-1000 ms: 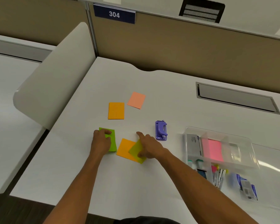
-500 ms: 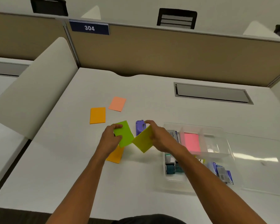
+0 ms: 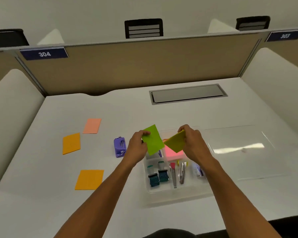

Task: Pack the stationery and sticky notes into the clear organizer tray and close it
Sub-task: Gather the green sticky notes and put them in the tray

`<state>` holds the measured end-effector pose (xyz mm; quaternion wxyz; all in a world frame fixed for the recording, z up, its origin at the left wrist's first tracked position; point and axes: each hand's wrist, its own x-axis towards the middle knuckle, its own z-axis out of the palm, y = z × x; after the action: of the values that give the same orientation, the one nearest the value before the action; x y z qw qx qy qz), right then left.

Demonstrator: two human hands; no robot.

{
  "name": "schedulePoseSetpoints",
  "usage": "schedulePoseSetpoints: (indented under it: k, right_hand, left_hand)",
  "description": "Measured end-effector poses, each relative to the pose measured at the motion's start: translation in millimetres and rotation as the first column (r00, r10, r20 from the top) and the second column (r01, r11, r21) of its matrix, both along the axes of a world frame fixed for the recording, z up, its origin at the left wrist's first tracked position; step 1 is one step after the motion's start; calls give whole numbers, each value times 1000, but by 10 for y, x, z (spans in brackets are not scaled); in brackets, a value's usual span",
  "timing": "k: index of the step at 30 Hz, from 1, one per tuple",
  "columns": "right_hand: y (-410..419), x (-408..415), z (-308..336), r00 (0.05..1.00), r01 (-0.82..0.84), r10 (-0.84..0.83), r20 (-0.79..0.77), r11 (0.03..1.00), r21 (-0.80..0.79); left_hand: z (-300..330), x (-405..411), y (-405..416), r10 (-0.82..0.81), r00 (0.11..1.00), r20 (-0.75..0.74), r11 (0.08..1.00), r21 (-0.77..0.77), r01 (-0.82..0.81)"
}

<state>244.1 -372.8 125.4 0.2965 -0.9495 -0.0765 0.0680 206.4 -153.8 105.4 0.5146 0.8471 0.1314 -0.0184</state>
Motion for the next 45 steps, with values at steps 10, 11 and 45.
schedulePoseSetpoints:
  k: [10,11,45]
  right_hand:
    - [-548,-174,-96,993,102,-105,51,994,47]
    - [-588,-178,-99,993,107,-110,49,993,55]
    - [178,300,-398,947,-305,320,0,902,-306]
  left_hand:
    - [-150,415,-755,-99,993,-62,988,115,105]
    - [-176,422,-795,-98,993,-68,985,137,106]
    - [-302,-561,56,244,969,43,944,216,-248]
